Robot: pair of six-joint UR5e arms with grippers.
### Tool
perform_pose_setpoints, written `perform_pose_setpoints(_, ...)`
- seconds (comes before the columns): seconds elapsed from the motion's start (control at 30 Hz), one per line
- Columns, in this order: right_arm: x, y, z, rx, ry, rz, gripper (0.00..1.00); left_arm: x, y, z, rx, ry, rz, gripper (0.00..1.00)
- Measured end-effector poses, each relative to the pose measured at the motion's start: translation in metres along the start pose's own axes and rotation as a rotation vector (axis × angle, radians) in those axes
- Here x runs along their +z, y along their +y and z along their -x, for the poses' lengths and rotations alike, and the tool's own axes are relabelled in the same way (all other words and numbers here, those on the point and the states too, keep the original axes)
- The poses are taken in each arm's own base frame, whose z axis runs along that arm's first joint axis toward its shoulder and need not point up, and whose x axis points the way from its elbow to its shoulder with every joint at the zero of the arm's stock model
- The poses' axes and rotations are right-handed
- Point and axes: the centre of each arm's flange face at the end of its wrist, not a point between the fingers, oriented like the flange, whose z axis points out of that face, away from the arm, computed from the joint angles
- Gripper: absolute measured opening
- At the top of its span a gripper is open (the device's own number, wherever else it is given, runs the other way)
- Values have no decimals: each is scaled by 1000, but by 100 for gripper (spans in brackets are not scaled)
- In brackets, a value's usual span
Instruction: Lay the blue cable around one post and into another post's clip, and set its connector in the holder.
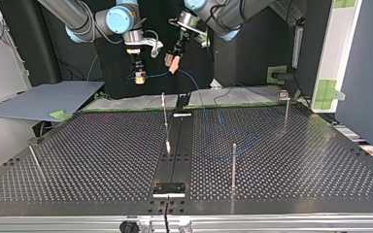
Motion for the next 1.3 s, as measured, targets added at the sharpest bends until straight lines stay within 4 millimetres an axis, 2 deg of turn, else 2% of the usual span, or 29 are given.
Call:
perform_pose_setpoints(0.57, -1, -2, 0, -7, -5, -6, 33, 27, 24, -32, 11, 1, 81, 100)
perform_pose_setpoints(0.8, -2, -2, 1, -13, -13, -6, 33, 46, 19, -29, 14, -16, 93, 100)
perform_pose_setpoints(0.97, -3, -1, 1, -14, -21, -4, 33, 52, 21, -24, 11, -49, 119, 100)
perform_pose_setpoints(1.0, -3, 0, 2, -15, -23, -2, 33, 53, 22, -23, 12, -55, 127, 88)
perform_pose_setpoints(1.03, -3, 1, 2, -15, -26, 1, 33, 53, 23, -23, 14, -59, 133, 65)
perform_pose_setpoints(1.07, -3, 2, 2, -16, -29, 4, 33, 53, 24, -22, 17, -62, 140, 65)
perform_pose_setpoints(1.13, -3, 5, 3, -17, -36, 12, 33, 52, 26, -21, 30, -68, 160, 32)
perform_pose_setpoints(1.17, -3, 5, 3, -19, -38, 16, 33, 52, 27, -21, 38, -69, 169, 32)
perform_pose_setpoints(1.2, -3, 7, 3, -20, -41, 21, 33, 52, 29, -21, 48, -73, 181, 16)
perform_pose_setpoints(1.3, -2, 9, 3, -26, -44, 30, 33, 52, 30, -19, 69, -84, 198, 14)
